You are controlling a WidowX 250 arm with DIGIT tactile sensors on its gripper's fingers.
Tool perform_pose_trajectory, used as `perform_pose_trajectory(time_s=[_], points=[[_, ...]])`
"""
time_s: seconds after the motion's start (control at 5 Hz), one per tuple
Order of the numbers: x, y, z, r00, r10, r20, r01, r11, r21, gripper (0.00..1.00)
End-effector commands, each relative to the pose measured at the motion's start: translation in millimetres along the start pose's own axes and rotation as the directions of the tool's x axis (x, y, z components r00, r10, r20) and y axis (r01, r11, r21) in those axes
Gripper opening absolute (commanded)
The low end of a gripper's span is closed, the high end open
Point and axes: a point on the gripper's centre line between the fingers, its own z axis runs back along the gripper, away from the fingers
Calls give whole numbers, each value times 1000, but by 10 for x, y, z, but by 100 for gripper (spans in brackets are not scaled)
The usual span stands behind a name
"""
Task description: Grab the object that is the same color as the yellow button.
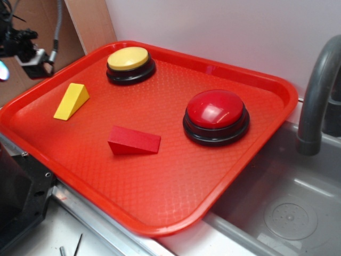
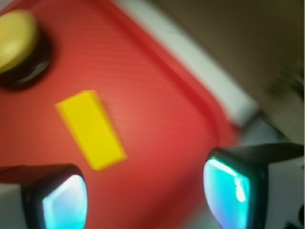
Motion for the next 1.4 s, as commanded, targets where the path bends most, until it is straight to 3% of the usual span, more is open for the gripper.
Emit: perform_pose_trajectory(time_s=[0.0,0.2,0.4,0.6,0.8,1.2], points=[[85,59,47,999,12,44,-12,1000,-1,100],[85,59,47,999,12,44,-12,1000,-1,100],[215,-163,-187,993,-114,23,112,992,58,100],[216,-348,-483,961,-278,10,277,959,56,100],[-2,-181,-476,946,-324,2,324,945,49,100],[162,-238,-828,923,-384,-19,384,923,12,100]])
